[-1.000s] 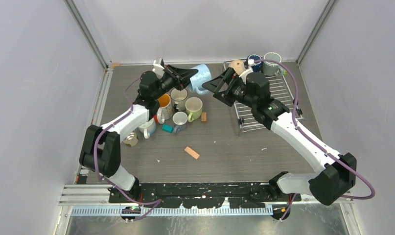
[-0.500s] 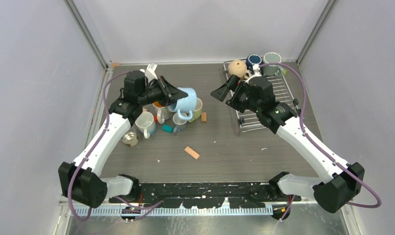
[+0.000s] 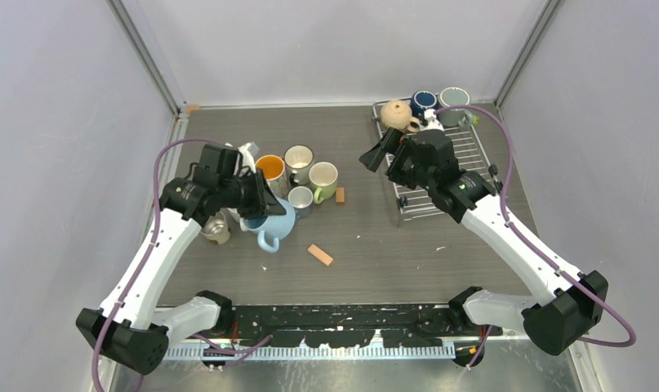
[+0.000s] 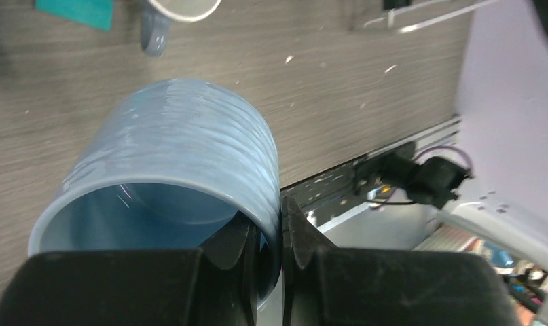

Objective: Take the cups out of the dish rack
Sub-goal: Place the cup at the center of the board.

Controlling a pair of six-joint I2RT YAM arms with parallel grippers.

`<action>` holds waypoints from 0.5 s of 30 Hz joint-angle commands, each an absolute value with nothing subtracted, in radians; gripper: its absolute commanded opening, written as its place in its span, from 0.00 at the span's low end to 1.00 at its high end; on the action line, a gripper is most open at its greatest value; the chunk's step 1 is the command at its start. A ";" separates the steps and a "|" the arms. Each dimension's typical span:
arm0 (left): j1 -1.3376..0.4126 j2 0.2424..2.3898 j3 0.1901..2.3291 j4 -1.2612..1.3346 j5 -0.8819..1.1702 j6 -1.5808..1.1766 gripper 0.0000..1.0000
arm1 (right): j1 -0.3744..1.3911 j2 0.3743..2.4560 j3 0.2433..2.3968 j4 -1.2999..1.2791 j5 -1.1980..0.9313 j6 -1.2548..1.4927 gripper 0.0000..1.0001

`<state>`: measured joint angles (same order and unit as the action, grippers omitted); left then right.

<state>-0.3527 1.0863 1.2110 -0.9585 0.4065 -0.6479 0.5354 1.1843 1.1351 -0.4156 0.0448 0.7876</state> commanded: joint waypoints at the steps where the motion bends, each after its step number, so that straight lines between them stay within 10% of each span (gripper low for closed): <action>1: -0.438 1.051 1.212 -1.031 0.275 -0.587 0.00 | 0.534 1.181 1.160 -0.392 0.083 0.761 1.00; 15: -0.540 1.189 1.039 -0.887 0.097 -0.617 0.00 | 0.532 1.147 1.134 -0.397 0.077 0.751 1.00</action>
